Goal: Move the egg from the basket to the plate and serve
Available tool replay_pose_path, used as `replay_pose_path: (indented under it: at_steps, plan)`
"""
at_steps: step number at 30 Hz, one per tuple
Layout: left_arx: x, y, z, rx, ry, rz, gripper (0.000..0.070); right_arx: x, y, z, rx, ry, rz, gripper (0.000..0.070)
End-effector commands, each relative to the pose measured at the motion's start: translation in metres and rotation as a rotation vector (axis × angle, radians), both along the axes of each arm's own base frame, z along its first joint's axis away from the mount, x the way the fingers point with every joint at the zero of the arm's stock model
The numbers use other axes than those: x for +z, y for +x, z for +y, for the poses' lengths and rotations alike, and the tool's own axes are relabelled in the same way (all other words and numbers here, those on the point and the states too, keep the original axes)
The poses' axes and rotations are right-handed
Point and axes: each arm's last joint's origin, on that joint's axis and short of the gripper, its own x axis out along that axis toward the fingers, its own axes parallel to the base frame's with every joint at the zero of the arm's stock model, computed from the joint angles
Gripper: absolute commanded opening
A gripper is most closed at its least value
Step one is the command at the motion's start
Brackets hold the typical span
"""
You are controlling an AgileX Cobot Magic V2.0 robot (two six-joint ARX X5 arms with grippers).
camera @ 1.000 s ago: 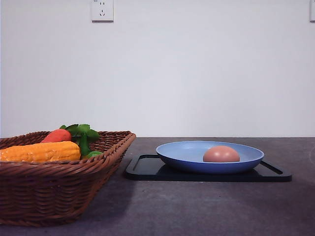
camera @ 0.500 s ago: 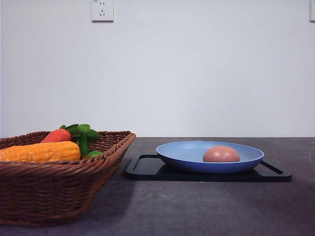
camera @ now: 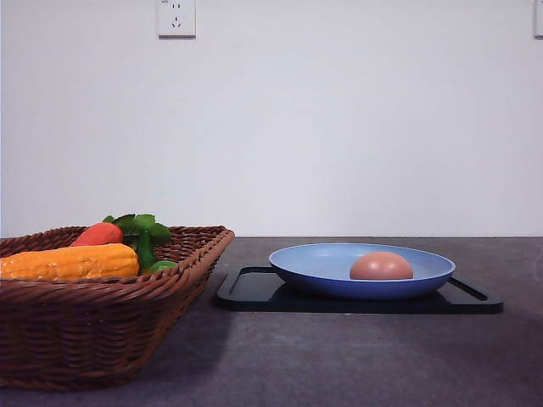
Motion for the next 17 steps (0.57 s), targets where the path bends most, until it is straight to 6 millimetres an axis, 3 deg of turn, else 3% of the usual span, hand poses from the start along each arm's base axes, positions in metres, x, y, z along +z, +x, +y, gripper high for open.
replay_pose_path:
  at_steps: [1, 17]
  plan:
    - [-0.0088, 0.0008, 0.0, -0.003, -0.003, 0.037, 0.0, -0.0003, 0.0002, -0.0001, -0.005, 0.013, -0.008, 0.0]
    - [-0.0088, 0.0008, 0.0, -0.003, -0.003, 0.038, 0.0, -0.0003, 0.0002, -0.0001, -0.005, 0.013, -0.008, 0.0]
